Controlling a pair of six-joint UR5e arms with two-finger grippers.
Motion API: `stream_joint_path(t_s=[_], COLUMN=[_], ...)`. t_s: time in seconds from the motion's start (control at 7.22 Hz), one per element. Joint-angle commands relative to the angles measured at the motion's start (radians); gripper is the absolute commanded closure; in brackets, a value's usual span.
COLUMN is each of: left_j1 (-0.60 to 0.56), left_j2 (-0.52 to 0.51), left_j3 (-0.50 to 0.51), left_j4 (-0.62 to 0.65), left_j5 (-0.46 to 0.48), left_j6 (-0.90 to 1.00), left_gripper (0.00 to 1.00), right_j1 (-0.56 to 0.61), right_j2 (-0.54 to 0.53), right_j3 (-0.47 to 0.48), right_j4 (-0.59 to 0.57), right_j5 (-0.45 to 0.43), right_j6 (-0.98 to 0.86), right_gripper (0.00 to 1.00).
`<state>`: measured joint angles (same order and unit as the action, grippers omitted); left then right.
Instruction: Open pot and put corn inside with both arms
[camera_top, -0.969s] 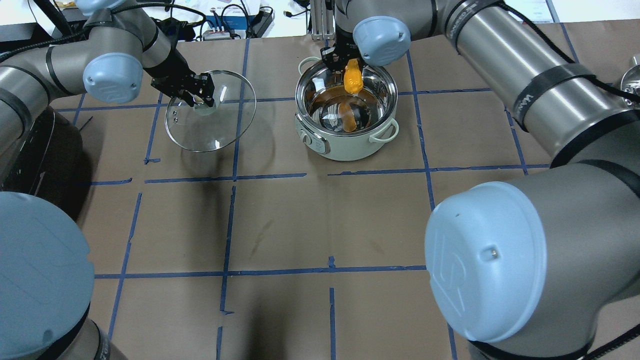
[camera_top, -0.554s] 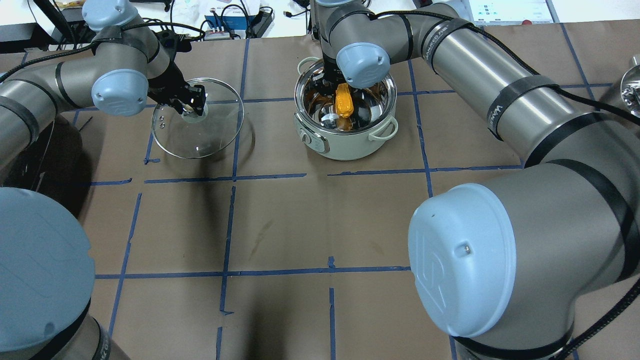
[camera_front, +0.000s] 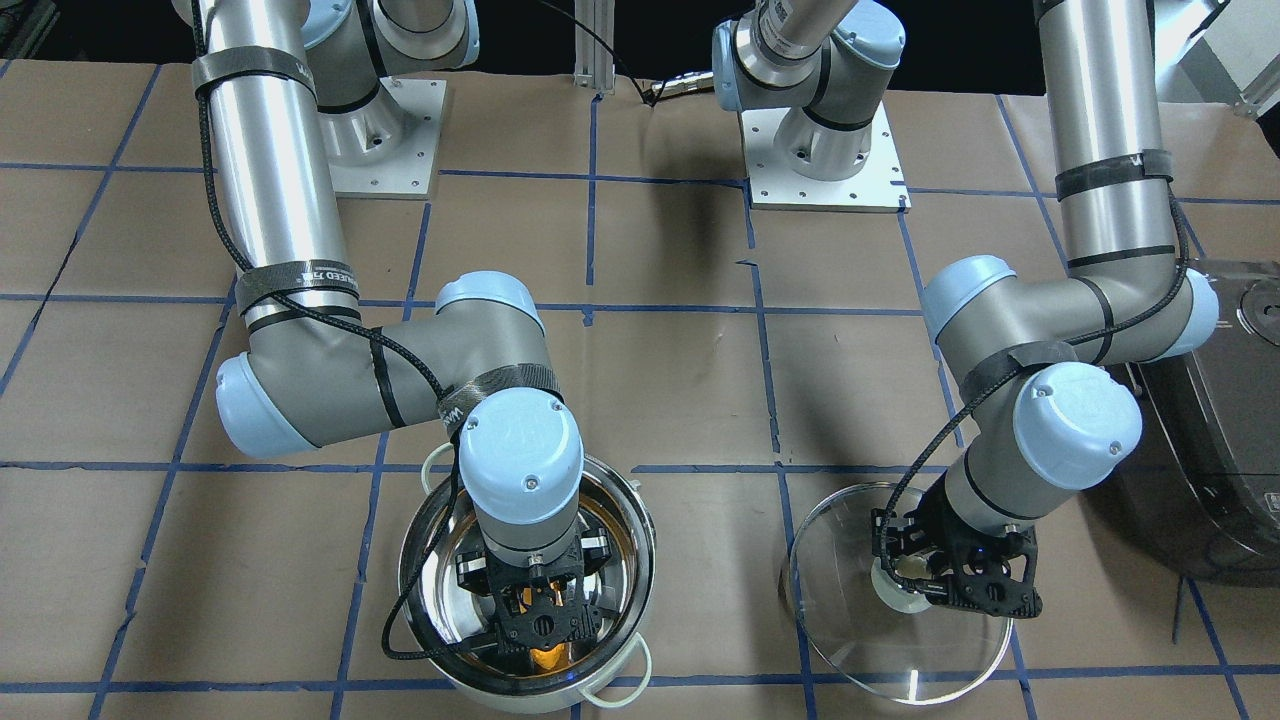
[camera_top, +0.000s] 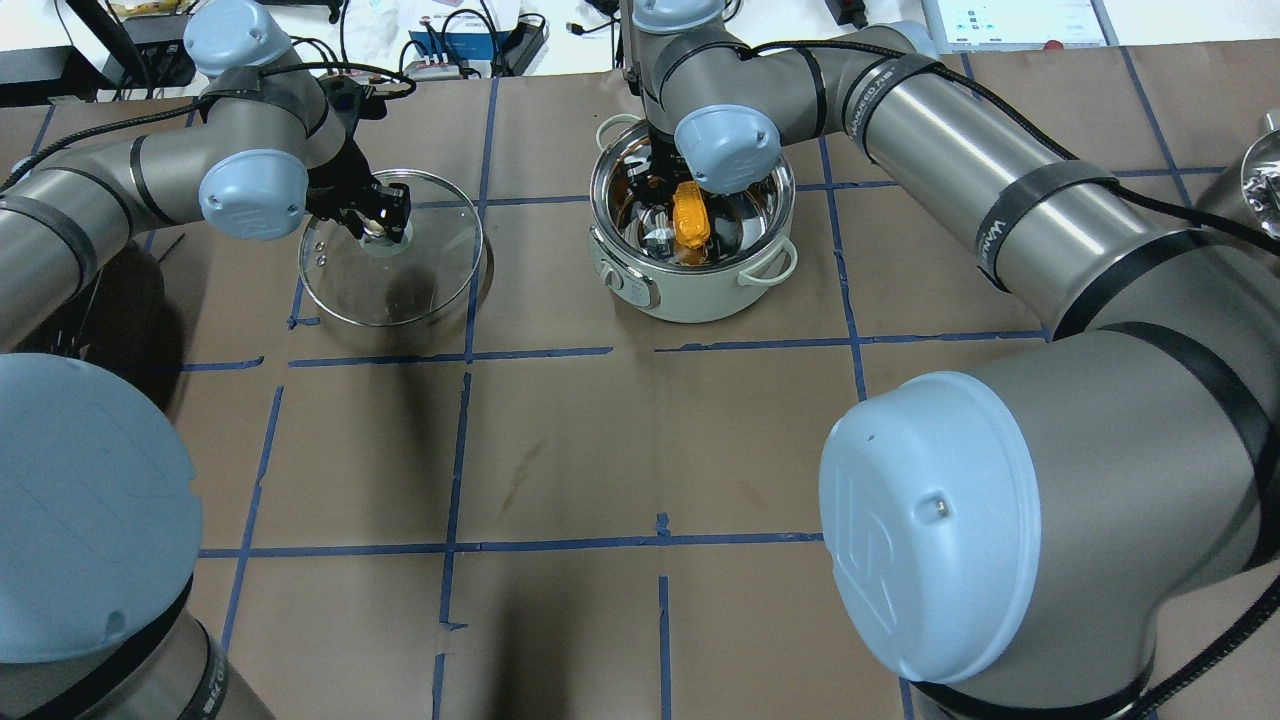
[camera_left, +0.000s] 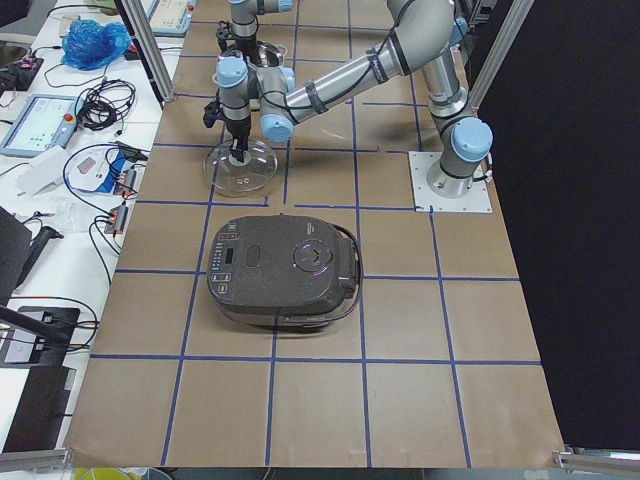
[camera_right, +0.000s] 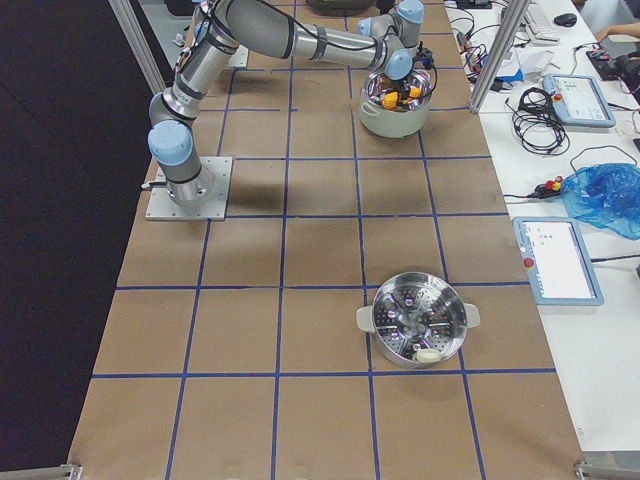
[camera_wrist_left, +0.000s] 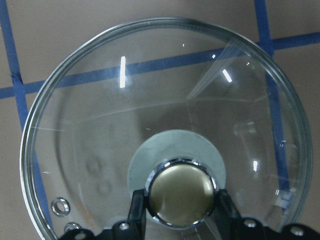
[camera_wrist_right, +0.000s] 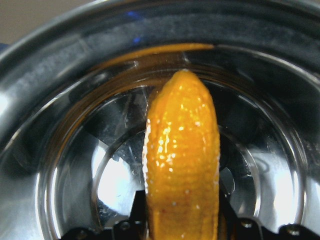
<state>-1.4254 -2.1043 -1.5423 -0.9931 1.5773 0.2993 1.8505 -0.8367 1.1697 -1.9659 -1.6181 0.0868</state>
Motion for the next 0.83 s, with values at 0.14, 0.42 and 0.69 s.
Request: stream_joint_path(t_s=[0.14, 0.42, 0.69], left_j1=[0.005, 0.005, 0.005], left_j2=[-0.005, -0.008, -0.005], left_j3=[0.001, -0.001, 0.002], left_j4=[0.001, 0.001, -0.001], left_j5=[-0.003, -0.005, 0.004], left_j6=[0.003, 0.004, 0.006], left_gripper=[0.98, 0.17, 0.0], right_j1=[-0.02, -0.091, -0.163], right_j2=[-0.112, -0.305, -0.471], right_j3=[0.005, 0.021, 0.062], right_j4=[0.078, 0.296, 0.45], right_j5=[0.003, 0.012, 0.014], right_j6=[-0.004, -0.01, -0.048], right_gripper=[0.0, 0.0, 0.0])
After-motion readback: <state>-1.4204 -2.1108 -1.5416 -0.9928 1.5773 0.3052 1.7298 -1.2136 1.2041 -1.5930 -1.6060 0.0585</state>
